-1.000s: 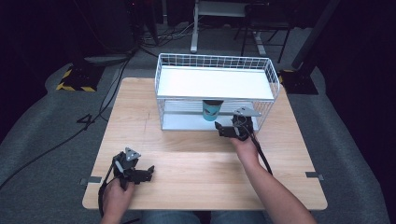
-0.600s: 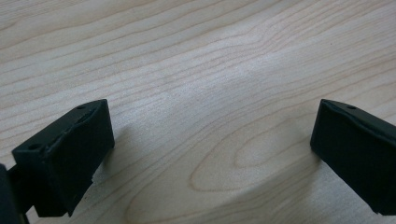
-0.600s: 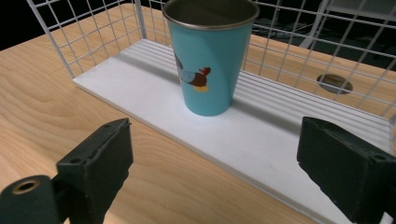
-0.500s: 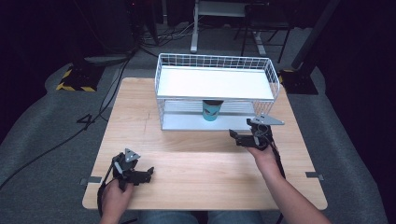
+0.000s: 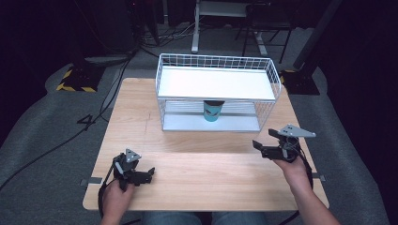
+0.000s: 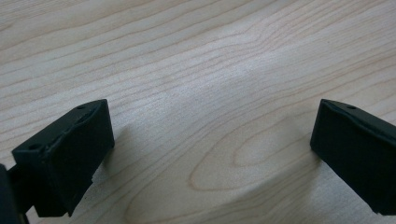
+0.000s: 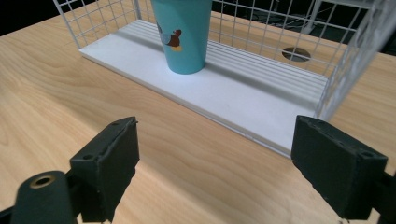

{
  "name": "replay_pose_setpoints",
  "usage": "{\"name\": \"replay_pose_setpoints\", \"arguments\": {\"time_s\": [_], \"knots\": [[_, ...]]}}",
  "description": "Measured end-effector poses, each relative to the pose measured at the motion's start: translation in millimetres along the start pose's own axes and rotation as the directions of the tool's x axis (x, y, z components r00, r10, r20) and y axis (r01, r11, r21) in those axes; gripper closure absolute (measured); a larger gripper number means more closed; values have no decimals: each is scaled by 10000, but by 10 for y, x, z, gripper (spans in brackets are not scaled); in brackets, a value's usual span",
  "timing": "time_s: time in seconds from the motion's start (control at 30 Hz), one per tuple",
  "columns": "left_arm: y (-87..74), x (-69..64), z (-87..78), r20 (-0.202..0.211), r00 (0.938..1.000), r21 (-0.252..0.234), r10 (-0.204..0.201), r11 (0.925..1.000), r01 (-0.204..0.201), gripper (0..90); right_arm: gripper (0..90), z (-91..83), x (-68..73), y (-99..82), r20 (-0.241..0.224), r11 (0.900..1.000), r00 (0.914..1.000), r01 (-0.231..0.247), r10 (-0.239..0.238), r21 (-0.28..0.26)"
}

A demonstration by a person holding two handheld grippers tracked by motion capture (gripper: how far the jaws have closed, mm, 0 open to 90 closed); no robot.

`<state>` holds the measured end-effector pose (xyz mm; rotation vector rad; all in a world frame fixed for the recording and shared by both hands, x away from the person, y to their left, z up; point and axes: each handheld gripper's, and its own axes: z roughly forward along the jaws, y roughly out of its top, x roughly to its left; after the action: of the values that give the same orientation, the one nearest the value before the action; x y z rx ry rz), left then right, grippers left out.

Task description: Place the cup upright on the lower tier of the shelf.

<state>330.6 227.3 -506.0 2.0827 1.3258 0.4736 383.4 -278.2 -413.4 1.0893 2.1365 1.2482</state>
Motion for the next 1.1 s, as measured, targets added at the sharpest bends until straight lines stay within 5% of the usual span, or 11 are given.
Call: {"name": "replay_pose_setpoints", "arguments": {"time_s": [0.3, 0.47, 1.1], "knots": [[16, 1, 13, -55, 10000, 11, -10, 10000, 10, 1, 157, -229, -145, -267, -461, 9982, 9972, -573, 581, 197], [17, 0, 14, -54, 10000, 5, -21, 10000, 21, 1, 158, -316, -180, -433, -547, 9990, 9981, -257, 276, 362], [21, -1, 16, -11, 10000, 24, -20, 10000, 20, 1, 158, -159, -214, -945, -89, 9741, 9998, -171, 196, 2256]]}}
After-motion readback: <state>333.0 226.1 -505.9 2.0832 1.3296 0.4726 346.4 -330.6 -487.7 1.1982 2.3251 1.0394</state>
